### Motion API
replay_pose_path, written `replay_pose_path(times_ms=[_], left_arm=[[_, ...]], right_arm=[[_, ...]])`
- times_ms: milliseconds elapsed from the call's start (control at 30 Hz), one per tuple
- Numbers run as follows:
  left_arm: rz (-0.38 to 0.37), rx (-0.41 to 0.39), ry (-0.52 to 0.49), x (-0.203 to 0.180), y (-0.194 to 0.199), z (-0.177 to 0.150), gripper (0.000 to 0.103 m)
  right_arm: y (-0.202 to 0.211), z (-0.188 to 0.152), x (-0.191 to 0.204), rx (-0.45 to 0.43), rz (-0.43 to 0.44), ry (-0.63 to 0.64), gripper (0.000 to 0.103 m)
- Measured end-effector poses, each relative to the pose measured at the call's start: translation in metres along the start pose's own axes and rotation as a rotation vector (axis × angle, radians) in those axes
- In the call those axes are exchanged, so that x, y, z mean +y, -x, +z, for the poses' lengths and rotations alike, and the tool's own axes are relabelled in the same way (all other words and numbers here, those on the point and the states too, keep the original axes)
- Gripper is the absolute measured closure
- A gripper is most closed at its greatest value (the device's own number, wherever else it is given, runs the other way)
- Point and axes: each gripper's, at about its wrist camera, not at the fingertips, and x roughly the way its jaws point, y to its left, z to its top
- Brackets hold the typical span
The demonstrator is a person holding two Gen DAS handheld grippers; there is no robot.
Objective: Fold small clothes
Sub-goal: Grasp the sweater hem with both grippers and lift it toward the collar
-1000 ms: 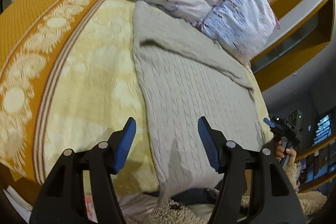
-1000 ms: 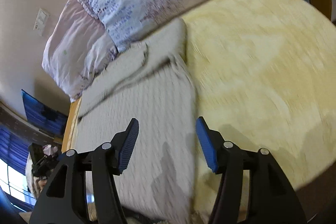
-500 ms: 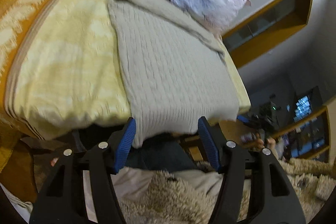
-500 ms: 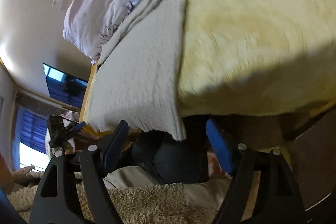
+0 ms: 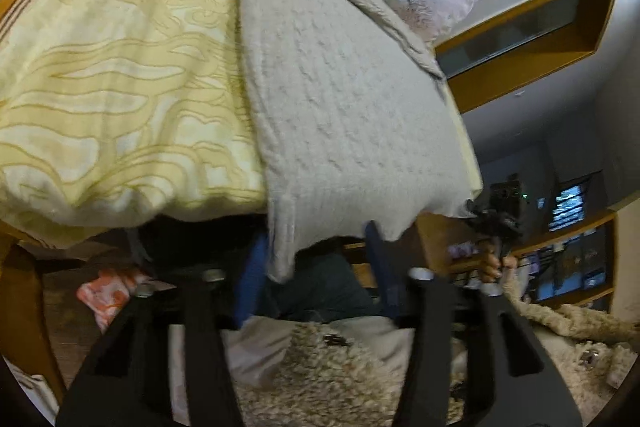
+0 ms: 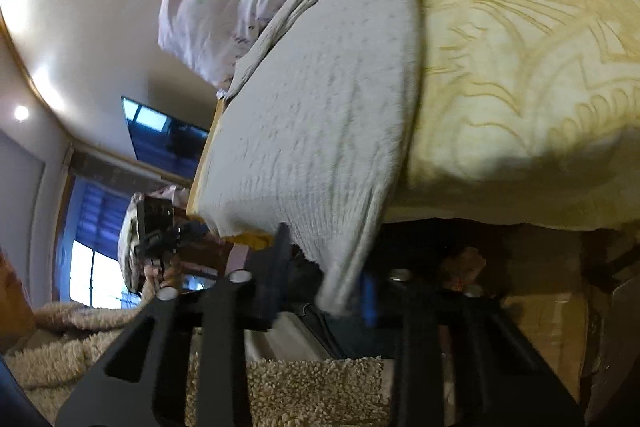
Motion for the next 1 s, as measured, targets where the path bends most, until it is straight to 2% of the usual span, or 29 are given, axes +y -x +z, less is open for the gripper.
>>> replay_pose_path(times_ms=[33, 100, 233, 333, 433, 567, 700, 733, 767, 800, 867, 1000], left_arm=[[-0.009, 0.005, 0.001, 0.000, 0.000, 0.001, 0.079], [-0.029, 0.018, 0.011, 0.000, -0.003, 0.001, 0.093], [-0.042, 0.005, 0.013, -0.004, 0.000, 0.005, 0.095], [-0.047, -0.032, -0.015, -0.016, 0.011, 0.014, 0.096], [-0.029, -0.102, -0.055, -0.029, 0.032, 0.028, 0.096], [0.027, -0.239, -0.086, -0.043, 0.061, 0.062, 0.096], [0.101, -0.366, -0.086, -0.048, 0.076, 0.109, 0.097], [0.110, -0.387, -0.084, -0.049, 0.079, 0.118, 0.103], [0.122, -0.410, -0.079, -0.047, 0.081, 0.128, 0.103], [0.135, -0.420, -0.063, -0.045, 0.081, 0.143, 0.103], [0.111, -0.406, -0.031, -0.040, 0.076, 0.158, 0.103], [0.115, -0.345, -0.024, -0.033, 0.055, 0.173, 0.103]], right_arm=[[0.001, 0.000, 0.003, 0.003, -0.001, 0.019, 0.087], [0.004, 0.001, 0.012, 0.004, -0.009, 0.067, 0.090], [0.011, 0.006, 0.035, -0.013, -0.039, 0.158, 0.092], [0.022, 0.016, 0.052, -0.068, -0.065, 0.215, 0.094], [0.035, 0.032, 0.070, -0.159, -0.106, 0.276, 0.094], [0.053, 0.064, 0.094, -0.343, -0.199, 0.350, 0.094], [0.064, 0.100, 0.107, -0.519, -0.300, 0.369, 0.094], [0.066, 0.106, 0.107, -0.539, -0.305, 0.367, 0.096], [0.064, 0.118, 0.105, -0.527, -0.299, 0.351, 0.096], [0.058, 0.127, 0.101, -0.475, -0.284, 0.323, 0.096], [0.046, 0.133, 0.093, -0.365, -0.251, 0.284, 0.096], [0.034, 0.111, 0.084, -0.187, -0.265, 0.242, 0.093]])
